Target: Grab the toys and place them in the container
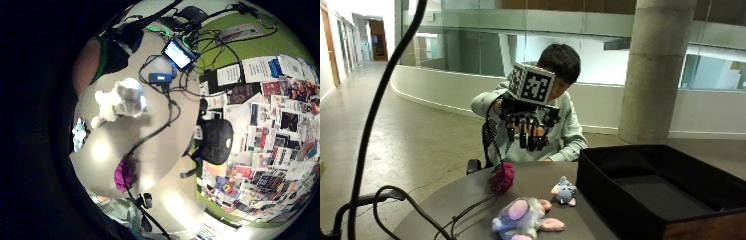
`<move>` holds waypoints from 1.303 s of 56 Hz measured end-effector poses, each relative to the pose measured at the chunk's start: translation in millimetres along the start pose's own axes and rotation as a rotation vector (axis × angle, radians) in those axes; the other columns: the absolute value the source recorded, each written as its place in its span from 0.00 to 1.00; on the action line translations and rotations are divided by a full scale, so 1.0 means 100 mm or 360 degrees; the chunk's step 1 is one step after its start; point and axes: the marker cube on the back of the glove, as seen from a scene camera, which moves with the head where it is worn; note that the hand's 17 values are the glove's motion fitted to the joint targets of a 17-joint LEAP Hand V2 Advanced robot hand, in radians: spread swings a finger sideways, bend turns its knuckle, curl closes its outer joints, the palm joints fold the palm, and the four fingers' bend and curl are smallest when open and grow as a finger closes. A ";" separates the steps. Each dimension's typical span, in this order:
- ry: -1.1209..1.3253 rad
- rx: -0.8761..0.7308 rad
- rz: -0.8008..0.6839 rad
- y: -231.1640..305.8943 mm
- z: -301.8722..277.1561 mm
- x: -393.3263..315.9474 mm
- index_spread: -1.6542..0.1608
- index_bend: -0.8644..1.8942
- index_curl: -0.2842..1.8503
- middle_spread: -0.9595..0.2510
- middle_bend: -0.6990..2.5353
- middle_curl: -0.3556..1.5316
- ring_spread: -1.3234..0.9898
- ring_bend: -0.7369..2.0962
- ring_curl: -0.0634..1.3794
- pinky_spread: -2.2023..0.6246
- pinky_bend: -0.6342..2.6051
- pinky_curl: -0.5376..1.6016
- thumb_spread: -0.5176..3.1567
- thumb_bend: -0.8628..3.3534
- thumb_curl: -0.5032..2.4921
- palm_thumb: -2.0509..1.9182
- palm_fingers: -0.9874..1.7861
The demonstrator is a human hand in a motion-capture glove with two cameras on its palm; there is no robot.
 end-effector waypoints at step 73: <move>-0.0396 -0.0315 -0.0040 -0.58 2.05 -0.16 0.75 0.54 0.30 0.77 0.27 0.27 0.58 0.30 0.10 0.79 0.49 0.43 0.50 0.24 0.28 0.60 0.42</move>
